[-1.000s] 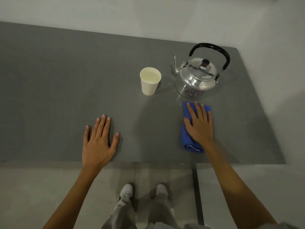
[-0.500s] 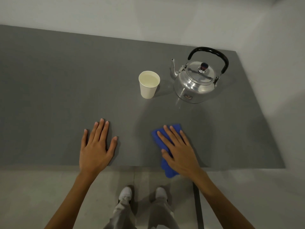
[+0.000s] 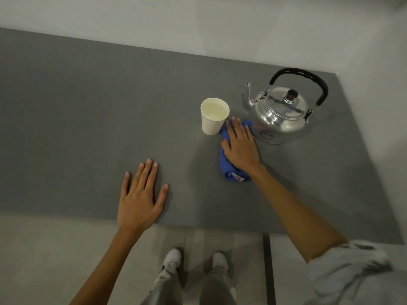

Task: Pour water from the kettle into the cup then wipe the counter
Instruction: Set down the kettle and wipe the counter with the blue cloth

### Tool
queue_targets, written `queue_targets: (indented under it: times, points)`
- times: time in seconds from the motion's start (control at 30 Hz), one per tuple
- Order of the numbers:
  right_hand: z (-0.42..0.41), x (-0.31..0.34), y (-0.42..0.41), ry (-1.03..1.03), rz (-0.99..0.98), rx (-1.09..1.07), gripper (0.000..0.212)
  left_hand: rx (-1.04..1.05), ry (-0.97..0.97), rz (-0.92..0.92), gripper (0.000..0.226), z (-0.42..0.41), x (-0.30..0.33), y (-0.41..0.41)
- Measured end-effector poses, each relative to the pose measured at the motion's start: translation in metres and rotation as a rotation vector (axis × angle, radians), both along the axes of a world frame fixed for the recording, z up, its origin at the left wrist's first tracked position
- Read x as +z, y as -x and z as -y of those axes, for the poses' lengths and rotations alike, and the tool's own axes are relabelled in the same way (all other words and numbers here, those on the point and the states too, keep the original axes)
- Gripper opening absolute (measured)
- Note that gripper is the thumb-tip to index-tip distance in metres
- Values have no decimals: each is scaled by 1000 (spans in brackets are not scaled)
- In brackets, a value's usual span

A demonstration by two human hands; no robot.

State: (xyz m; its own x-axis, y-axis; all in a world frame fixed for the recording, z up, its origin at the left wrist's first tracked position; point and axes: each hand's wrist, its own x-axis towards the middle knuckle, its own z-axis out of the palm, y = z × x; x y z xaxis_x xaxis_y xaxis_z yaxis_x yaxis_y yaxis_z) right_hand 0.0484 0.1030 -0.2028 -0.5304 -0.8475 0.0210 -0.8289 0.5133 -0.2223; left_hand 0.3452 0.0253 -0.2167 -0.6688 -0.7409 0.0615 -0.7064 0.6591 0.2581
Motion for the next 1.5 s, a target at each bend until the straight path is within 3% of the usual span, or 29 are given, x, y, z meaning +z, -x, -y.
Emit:
queue_targets:
  times: [0.2, 0.37, 0.6, 0.83, 1.03, 1.27, 1.4, 1.5]
  points:
    - [4, 0, -8, 11, 11, -52, 60, -3, 12, 2, 66, 1, -1, -1]
    - [-27, -7, -76, 12, 21, -110, 63, 2, 22, -8, 66, 2, -3, -1]
    - [-98, -8, -155, -49, 23, 235, 60, -7, 9, -20, 67, 1, -2, -2]
    - [-174, -2, -67, -87, 9, -48, 56, -1, 24, -26, 66, 0, -2, -2]
    - [-98, -4, -10, -62, 31, -149, 56, -5, 25, -4, 66, 0, -3, 0]
    - [-35, -5, -88, -15, 28, 49, 58, -6, 18, -7, 67, -1, -2, -1]
    - [-71, -7, -142, -1, 29, 206, 56, 0, 24, -28, 66, -1, -1, -2]
    - [-121, -12, -129, -39, 18, 200, 56, -8, 16, -31, 67, -1, -2, -2]
